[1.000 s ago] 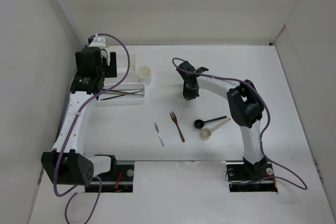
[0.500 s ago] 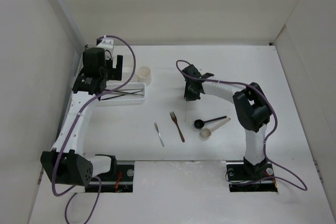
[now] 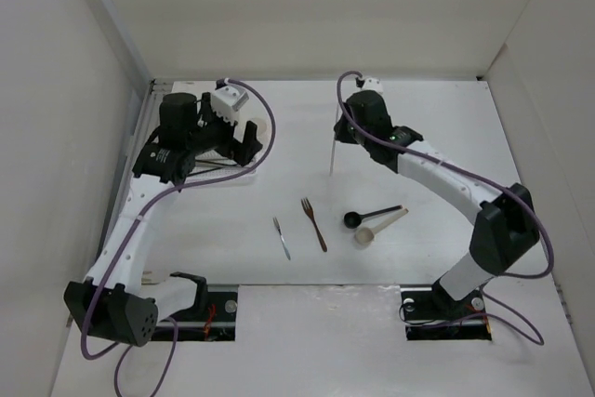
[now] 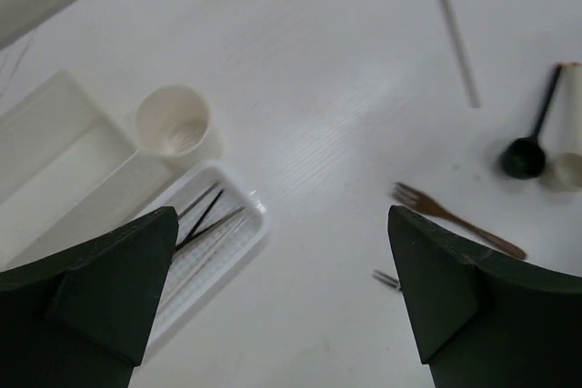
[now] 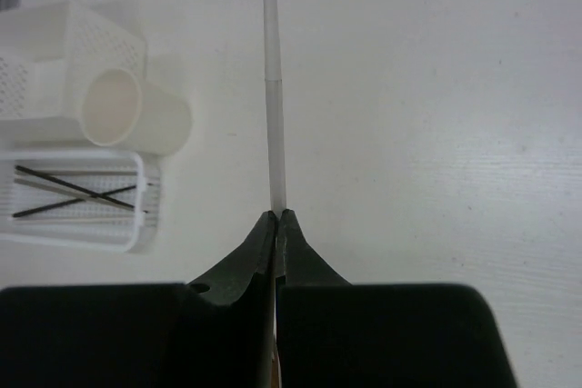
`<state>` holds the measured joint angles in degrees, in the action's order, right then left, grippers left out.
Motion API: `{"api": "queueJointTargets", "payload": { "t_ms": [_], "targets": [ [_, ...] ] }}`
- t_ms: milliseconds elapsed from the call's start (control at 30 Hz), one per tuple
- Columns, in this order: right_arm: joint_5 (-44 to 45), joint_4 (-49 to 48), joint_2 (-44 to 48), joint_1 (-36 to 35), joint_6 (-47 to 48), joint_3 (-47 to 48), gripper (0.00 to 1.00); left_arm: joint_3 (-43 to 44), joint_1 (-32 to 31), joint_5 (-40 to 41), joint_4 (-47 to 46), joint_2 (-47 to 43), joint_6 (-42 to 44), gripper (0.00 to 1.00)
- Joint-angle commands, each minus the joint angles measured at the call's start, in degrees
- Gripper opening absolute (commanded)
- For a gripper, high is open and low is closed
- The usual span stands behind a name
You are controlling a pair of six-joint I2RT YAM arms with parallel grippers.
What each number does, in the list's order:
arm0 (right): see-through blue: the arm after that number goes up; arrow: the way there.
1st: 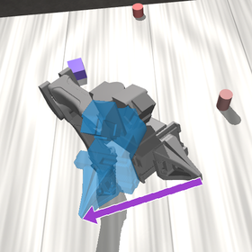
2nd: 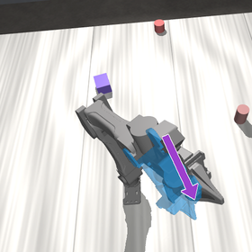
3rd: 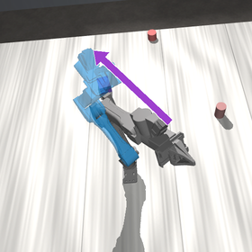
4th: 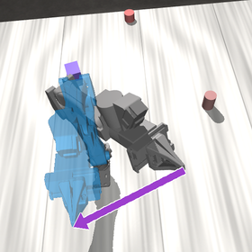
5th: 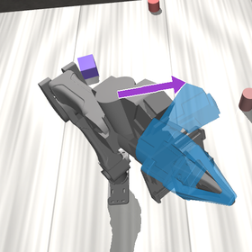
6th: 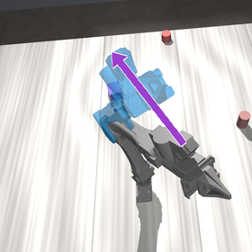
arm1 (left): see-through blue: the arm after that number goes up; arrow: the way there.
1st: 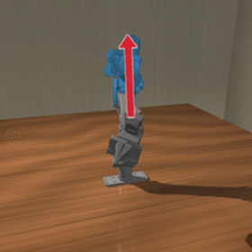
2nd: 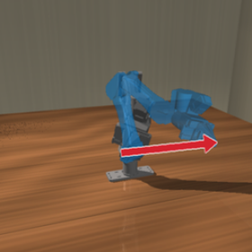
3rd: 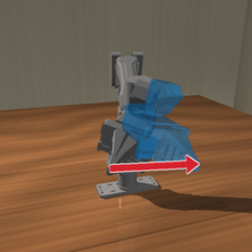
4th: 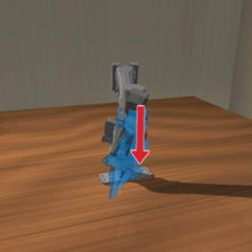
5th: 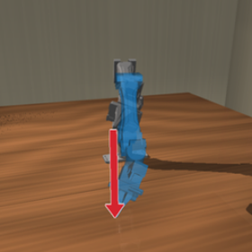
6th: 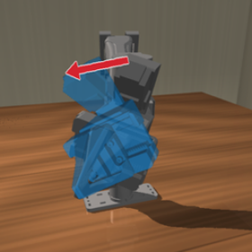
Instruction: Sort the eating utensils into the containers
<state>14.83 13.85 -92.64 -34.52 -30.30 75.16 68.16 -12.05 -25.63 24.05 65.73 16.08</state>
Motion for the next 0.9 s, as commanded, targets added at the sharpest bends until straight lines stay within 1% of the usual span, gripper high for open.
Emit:
{"api": "queueJointTargets", "payload": {
  "t_ms": [0,100,167,200,267,300,367,400,433,533,667,767,833,867],
  "targets": [
    [1.52,-5.06,4.83,-0.89,2.71,0.34,0.0,1.44,-2.0,-20.22,-7.09,0.0,1.77,1.0],
    [1.52,-5.67,9.57,-2.64,3.32,0.34,0.0,4.68,-4.64,-27.96,-9.19,4.83,0.02,1.0],
    [1.0,-6.29,12.64,-3.18,3.32,0.87,0.0,5.92,-6.74,-30.0,-11.47,7.9,-3.93,1.0],
    [0.29,-7.51,13.7,-3.97,2.45,0.87,0.0,5.93,-7.45,-30.01,-14.7,8.7,-5.95,1.0],
    [-0.5,-9.53,16.6,-4.76,0.09,-0.79,0.0,7.5,-7.98,-32.02,-17.19,10.28,-8.94,1.0],
    [-1.03,-11.45,17.49,-5.29,-0.8,-1.41,0.0,7.51,-9.46,-32.03,-19.03,11.86,-9.74,1.0],
    [-1.56,-12.09,18.63,-5.91,-2.3,-2.12,0.0,9.0,-10.18,-32.55,-21.05,13.27,-11.85,1.0],
    [-1.56,-12.61,19.16,-6.95,-2.82,-2.12,0.0,9.01,-10.18,-32.56,-23.59,14.5,-14.47,1.0],
    [-0.78,-12.62,19.16,-8.35,-2.83,-2.12,0.0,9.01,-10.18,-34.38,-25.01,14.51,-15.8,1.0],
    [-0.24,-12.62,19.78,-9.59,-3.36,-2.65,0.0,9.01,-10.79,-36.42,-28.44,15.04,-18.44,1.0],
    [-0.24,-12.62,19.78,-10.13,-3.36,-2.65,0.0,9.01,-12.12,-39.14,-28.45,15.04,-19.14,1.0],
    [-0.24,-13.14,19.78,-10.13,-3.36,-2.65,0.0,8.4,-12.73,-39.15,-28.45,15.04,-19.86,1.0],
    [-0.77,-13.14,19.78,-10.13,-3.36,-2.65,0.0,7.78,-13.25,-37.22,-29.06,15.04,-20.55,1.0],
    [-0.77,-13.67,19.78,-10.13,-3.88,-2.65,0.0,7.78,-13.26,-36.17,-29.06,15.04,-21.52,0.97]
  ]
}}
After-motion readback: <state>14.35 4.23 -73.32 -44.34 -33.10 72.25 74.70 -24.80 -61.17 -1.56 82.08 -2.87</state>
